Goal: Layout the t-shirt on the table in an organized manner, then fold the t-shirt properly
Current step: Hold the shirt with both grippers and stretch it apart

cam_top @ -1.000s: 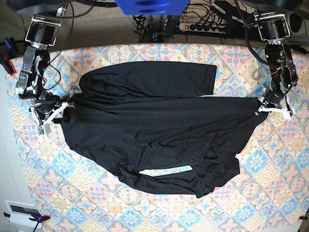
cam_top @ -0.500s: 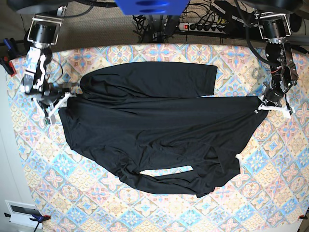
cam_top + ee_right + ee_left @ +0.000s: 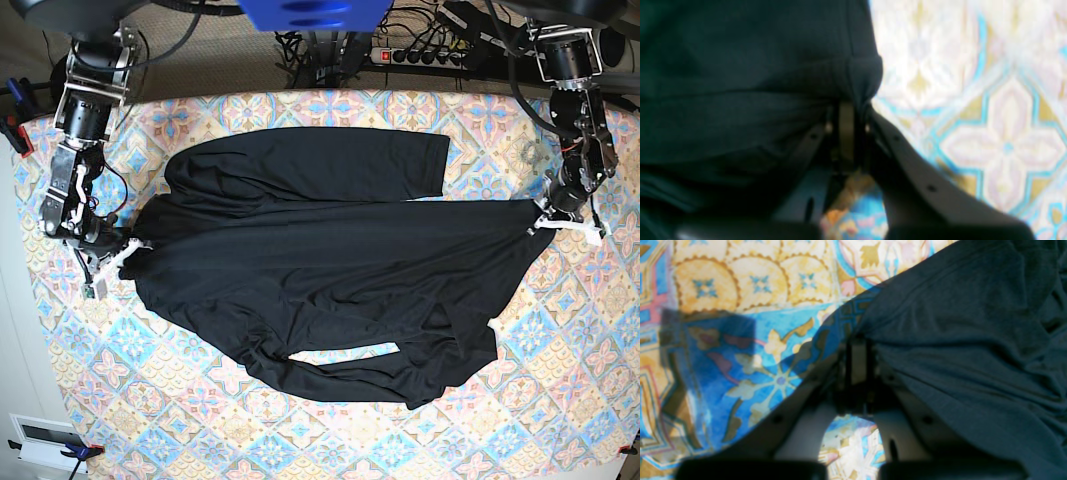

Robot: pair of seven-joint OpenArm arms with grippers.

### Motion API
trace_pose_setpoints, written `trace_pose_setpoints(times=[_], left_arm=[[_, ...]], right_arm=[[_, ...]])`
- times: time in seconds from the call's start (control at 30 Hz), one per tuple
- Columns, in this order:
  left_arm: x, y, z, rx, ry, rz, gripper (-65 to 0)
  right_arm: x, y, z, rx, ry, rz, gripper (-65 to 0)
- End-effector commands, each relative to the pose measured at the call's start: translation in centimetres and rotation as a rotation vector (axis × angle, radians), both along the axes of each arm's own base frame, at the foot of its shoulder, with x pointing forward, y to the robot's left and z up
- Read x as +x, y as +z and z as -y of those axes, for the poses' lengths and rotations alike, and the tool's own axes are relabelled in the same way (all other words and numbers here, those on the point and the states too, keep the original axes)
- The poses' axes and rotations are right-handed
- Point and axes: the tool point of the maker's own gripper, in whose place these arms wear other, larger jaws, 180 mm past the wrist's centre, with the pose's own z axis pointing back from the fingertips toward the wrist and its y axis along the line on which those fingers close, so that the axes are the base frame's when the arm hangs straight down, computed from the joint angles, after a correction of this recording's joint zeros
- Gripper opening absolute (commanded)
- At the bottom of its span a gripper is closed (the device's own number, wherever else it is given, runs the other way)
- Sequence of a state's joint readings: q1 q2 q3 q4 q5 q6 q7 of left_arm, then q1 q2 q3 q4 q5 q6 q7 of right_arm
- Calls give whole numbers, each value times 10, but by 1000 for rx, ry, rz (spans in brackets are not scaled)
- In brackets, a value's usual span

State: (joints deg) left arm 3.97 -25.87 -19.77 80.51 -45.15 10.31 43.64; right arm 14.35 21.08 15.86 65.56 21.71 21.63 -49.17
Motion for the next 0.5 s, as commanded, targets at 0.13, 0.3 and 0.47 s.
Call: trace_pose_setpoints(times=[0.13, 0.3, 0.47], left_arm=[[11, 8, 6, -9, 4, 47, -650], [12, 1, 24, -55, 6, 53, -650], [12, -2, 32, -74, 4, 50, -650]], right_arm=[[20, 17, 19, -6, -37, 70, -650], [25, 30, 59, -49, -89, 99, -650], [23, 37, 92, -77, -141, 112, -650]])
